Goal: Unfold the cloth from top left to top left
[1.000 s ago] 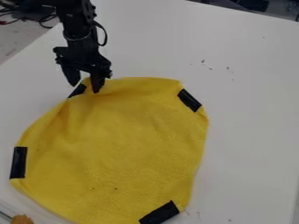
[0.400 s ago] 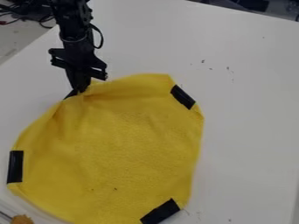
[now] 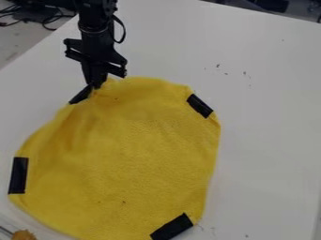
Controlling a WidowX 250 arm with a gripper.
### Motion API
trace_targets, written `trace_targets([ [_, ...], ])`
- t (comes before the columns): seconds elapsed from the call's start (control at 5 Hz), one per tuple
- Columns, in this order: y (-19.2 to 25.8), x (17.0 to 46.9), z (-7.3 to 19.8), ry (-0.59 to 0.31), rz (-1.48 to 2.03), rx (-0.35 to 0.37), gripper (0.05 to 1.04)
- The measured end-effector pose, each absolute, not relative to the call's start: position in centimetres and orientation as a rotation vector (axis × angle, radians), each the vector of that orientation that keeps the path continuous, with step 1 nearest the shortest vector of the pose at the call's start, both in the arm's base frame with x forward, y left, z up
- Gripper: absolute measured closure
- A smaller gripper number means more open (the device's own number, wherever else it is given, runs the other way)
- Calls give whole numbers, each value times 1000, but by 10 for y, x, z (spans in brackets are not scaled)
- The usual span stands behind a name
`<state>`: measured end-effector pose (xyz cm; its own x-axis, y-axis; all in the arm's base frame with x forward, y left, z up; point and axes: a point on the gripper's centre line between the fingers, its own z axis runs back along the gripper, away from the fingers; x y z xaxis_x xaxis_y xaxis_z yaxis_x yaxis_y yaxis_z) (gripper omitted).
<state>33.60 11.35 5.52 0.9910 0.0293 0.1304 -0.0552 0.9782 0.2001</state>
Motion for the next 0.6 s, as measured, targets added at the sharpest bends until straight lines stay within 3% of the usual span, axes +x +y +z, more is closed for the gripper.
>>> trace_targets([
  [0.4,110,355,80,-160,-41,285,1025],
  [0.6,118,370,72,-158,-132,275,1025],
])
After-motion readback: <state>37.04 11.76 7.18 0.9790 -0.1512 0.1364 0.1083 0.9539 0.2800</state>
